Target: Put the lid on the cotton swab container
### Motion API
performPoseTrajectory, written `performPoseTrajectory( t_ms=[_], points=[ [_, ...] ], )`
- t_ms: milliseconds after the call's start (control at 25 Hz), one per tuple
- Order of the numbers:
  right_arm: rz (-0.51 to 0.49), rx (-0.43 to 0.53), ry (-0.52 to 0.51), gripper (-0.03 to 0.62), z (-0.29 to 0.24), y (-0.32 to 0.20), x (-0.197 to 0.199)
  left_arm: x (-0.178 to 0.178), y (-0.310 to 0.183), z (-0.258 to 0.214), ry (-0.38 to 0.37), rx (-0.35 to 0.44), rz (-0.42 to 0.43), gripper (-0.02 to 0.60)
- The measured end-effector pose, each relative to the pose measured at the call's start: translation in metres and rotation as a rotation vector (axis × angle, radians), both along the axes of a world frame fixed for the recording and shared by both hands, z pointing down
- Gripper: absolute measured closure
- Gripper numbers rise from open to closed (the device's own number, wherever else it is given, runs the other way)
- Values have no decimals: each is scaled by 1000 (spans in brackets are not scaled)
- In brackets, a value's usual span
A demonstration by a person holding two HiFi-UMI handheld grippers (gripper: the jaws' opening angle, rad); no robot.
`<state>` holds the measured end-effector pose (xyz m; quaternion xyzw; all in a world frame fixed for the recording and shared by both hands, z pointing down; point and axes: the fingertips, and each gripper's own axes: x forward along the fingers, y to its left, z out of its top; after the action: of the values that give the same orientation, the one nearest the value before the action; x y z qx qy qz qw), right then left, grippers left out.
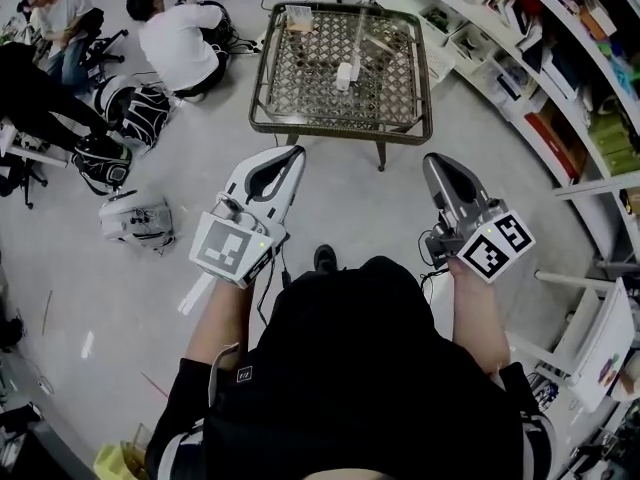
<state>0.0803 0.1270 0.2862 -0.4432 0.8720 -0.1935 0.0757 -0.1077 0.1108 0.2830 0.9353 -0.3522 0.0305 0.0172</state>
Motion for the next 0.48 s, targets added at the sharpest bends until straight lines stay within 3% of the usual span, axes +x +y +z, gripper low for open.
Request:
performPoseTrajectory(
  t_ms=[120, 360, 480],
  points=[
    [-11, -7, -3, 586, 1, -11, -7, -1, -15, 20, -85, -1, -19, 577],
    [-4, -39, -38, 586, 16, -38, 9, 3, -42, 56, -37, -114, -48, 578],
    [-2, -67, -62, 586, 27, -57, 20, 5, -57, 73, -58, -187, -62, 578]
  ],
)
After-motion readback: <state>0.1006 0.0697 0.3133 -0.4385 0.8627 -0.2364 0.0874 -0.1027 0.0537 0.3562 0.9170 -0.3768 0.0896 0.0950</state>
